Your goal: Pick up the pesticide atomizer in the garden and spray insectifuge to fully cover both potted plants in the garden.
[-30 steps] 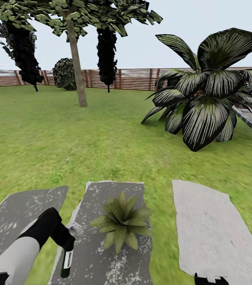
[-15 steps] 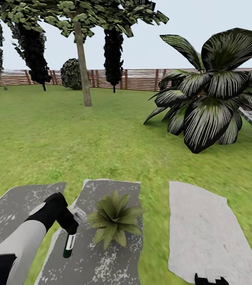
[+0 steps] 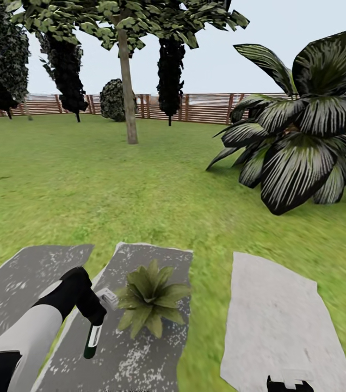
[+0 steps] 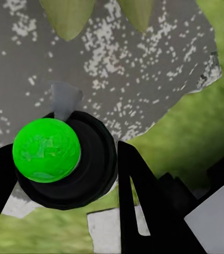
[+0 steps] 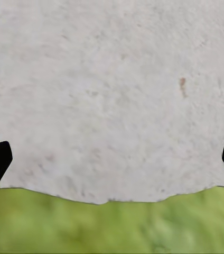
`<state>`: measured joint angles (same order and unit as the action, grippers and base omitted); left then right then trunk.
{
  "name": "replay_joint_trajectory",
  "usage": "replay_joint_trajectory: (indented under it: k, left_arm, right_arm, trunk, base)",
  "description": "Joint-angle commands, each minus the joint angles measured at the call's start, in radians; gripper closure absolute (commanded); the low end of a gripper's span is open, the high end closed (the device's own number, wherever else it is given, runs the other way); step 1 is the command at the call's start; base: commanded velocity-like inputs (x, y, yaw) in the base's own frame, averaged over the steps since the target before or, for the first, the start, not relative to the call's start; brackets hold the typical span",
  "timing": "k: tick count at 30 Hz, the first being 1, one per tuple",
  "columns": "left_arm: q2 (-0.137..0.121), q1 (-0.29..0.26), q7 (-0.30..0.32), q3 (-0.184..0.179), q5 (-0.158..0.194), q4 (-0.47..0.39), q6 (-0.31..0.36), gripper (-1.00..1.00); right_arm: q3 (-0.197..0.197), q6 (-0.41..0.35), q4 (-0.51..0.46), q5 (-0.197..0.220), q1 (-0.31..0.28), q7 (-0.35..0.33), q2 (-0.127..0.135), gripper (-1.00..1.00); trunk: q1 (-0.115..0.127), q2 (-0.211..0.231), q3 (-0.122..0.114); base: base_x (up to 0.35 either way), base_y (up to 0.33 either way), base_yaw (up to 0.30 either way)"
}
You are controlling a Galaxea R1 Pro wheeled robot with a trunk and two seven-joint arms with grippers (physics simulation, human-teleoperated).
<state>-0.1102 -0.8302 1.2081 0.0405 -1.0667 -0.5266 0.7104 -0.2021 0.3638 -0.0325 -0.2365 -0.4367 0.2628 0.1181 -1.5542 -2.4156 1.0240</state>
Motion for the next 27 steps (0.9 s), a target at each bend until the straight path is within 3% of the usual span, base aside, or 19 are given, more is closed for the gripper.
replay_joint_trajectory:
  k: [1,6,13,22,27]
  left_arm:
    - [0.000,0.000,0.008,0.004,-0.007,-0.001,0.009,1.00]
    - [-0.002,0.004,0.007,0.004,-0.007,0.000,0.009,1.00]
    - [-0.011,0.008,0.005,0.006,-0.010,0.001,0.009,1.00]
    - [-0.041,0.009,-0.002,0.007,-0.010,0.003,0.008,1.00]
    - [-0.036,0.027,-0.003,0.005,-0.012,0.001,0.008,1.00]
  right_arm:
    - [-0.008,0.003,0.001,-0.011,0.000,0.003,0.000,-1.00]
    - [-0.008,0.003,0.001,-0.010,0.000,0.003,0.000,-1.00]
    - [-0.008,0.003,0.001,-0.010,0.000,0.003,0.000,-1.00]
    - [-0.008,0.004,0.001,-0.011,-0.001,0.003,-0.002,-1.00]
    - [-0.008,0.004,0.002,-0.011,0.000,0.003,-0.003,-1.00]
  trunk:
    - [0.000,0.000,0.001]
    - [0.000,0.000,0.001]
    - [0.000,0.000,0.001]
    - [0.000,0.000,0.001]
    - [0.000,0.000,0.001]
  base:
    - [0.000,-0.278,0.277]
    - [-0.053,-0.278,0.263]
    - [-0.147,-0.239,0.038]
    - [-0.014,-0.028,0.188]
    - [0.001,0.000,0.267]
